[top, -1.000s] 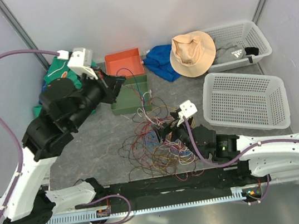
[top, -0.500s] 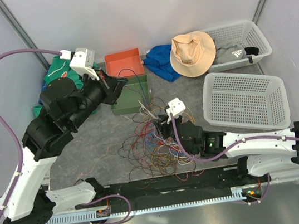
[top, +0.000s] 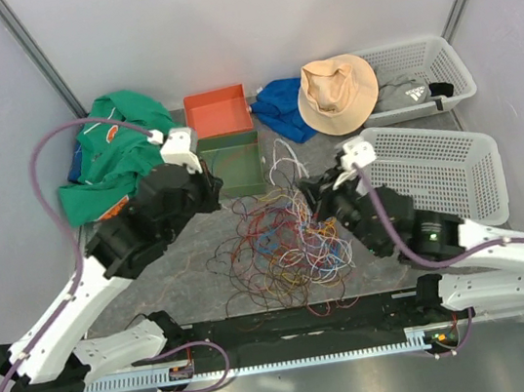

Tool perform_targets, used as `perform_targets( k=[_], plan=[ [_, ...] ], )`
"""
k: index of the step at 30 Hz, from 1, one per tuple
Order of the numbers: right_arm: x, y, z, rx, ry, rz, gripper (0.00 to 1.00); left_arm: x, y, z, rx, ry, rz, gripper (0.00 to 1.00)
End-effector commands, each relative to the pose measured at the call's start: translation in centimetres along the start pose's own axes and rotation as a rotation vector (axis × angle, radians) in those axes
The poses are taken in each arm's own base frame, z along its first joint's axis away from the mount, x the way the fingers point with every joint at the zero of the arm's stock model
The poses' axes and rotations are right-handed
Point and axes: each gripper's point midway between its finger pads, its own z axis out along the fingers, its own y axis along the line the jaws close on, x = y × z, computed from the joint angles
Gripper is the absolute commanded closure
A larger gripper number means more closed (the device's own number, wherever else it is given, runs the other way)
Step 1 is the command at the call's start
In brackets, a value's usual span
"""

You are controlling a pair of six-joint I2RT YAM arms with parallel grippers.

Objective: Untangle the cables

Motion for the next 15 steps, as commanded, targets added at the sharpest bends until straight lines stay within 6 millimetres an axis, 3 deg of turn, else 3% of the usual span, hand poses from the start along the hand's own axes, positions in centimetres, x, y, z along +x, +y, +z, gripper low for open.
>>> perform_targets(
  k=[1,2,4,5,7,8,13,15],
  plan=[
    [-5.6,-2.1,-3.1,0.045,-0.056,0.039,1.00,5.7,2.4,2.2,-0.140,0.102,-0.088,0.98],
    [-6.1,-2.4,-3.4,0.049,-0.064,0.042,1.00,8.4,3.0,2.9,-0.165,0.162,-0.083,0.98],
    [-7.6,-3.2,-4.3,0.067,-0.098,0.059,1.00,10.9,3.4,3.6,-0.189,0.212,-0.127,0.98],
    [-7.9,-3.6,-4.6,0.076,-0.102,0.062,1.00,13.4,3.9,3.8,-0.200,0.267,-0.129,0.98],
    [-8.4,-4.0,-5.1,0.079,-0.117,0.075,1.00,15.3,3.9,4.1,-0.196,0.300,-0.176,0.98],
    [-8.5,-4.1,-5.2,0.078,-0.119,0.077,1.00,17.3,4.1,4.1,-0.193,0.342,-0.181,0.98],
    [-8.4,-3.7,-5.4,0.052,-0.112,0.098,1.00,21.8,4.5,4.0,-0.167,0.415,-0.228,0.98],
    [-8.5,-3.5,-5.3,0.045,-0.111,0.098,1.00,22.6,4.5,4.0,-0.158,0.433,-0.229,0.95]
  ],
)
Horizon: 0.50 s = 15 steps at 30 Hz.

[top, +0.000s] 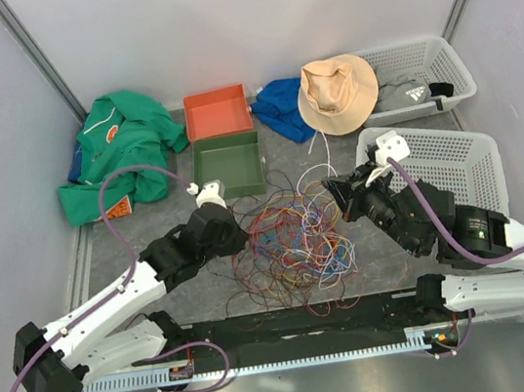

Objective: Untangle the cables

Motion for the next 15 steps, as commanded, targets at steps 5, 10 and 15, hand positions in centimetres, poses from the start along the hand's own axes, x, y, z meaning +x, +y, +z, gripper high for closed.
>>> perform_targets(
  k=[5,10,15],
  plan=[
    [-4.6,0.2,-0.7,-0.007,-0.115,0.106,1.00,2.8,3.2,0.0,-0.078,0.046,-0.054,0.29],
    [-3.3,0.6,0.0,-0.001,-0.083,0.087,1.00,-0.5,1.2,-2.4,0.055,-0.096,-0.062,0.14],
    [-1.9,1.4,0.8,-0.016,-0.047,0.069,1.00,-3.6,-4.2,-5.4,0.392,-0.244,-0.037,0.18]
  ],
)
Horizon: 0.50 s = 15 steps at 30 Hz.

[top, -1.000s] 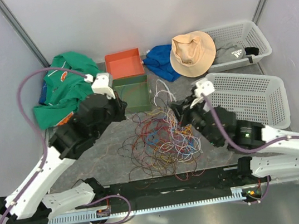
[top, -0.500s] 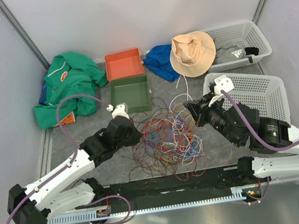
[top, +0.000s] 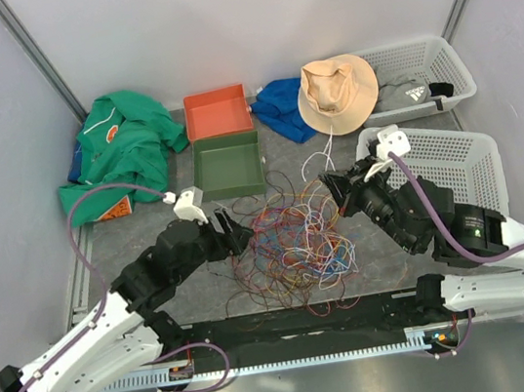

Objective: Untangle the cables

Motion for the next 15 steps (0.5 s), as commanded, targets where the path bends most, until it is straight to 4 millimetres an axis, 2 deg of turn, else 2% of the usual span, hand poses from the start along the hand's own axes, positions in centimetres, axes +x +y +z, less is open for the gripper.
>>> perform_targets(
  k=[1,2,3,8,11,13,15],
  plan=[
    [-0.8,1.0,0.5,-0.018,-0.017,0.039,1.00,-2.7,-5.2,-1.3,0.305,-0.140,0.032,0.18],
    [-0.6,1.2,0.7,-0.020,-0.011,0.037,1.00,-2.6,-6.3,-1.8,0.374,-0.136,0.036,0.19],
    [-0.2,1.4,0.9,-0.022,0.000,0.030,1.00,-3.4,-7.7,-2.3,0.446,-0.177,0.038,0.19],
    [0.9,2.0,1.5,-0.031,0.024,0.028,1.00,-2.9,-11.2,-3.6,0.652,-0.189,0.086,0.21],
    [1.3,2.2,1.8,-0.033,0.031,0.031,1.00,-2.5,-12.7,-3.7,0.696,-0.208,0.134,0.21],
    [1.5,2.4,2.0,-0.035,0.030,0.033,1.00,-2.0,-12.8,-1.9,0.635,-0.205,0.180,0.21],
    [1.7,2.7,2.2,-0.045,0.035,0.035,1.00,-1.3,-13.5,-1.1,0.625,-0.186,0.224,0.21]
  ],
)
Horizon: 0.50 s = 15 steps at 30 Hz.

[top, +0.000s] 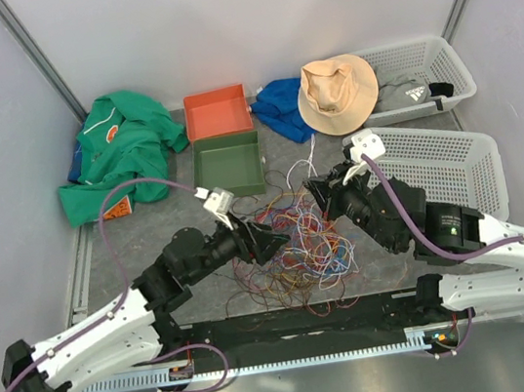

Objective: Untangle the cables

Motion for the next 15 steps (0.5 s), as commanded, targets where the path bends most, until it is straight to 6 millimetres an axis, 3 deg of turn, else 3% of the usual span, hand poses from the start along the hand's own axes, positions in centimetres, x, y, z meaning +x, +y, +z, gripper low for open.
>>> perform_targets(
  k=[1,3,7,15],
  plan=[
    [-1.1,1.2,0.3,-0.040,-0.032,0.052,1.00,-0.6,-1.0,2.8,0.014,-0.028,0.132,0.21],
    [-0.8,1.5,0.5,-0.050,-0.023,0.050,1.00,-0.1,-1.4,3.7,0.021,-0.026,0.145,0.21],
    [-1.0,1.9,0.3,-0.072,-0.021,0.057,1.00,0.6,0.0,5.6,-0.034,-0.025,0.151,0.21],
    [-1.0,2.3,-0.2,-0.105,-0.011,0.078,1.00,0.1,0.4,8.6,-0.071,-0.049,0.159,0.21]
  ],
)
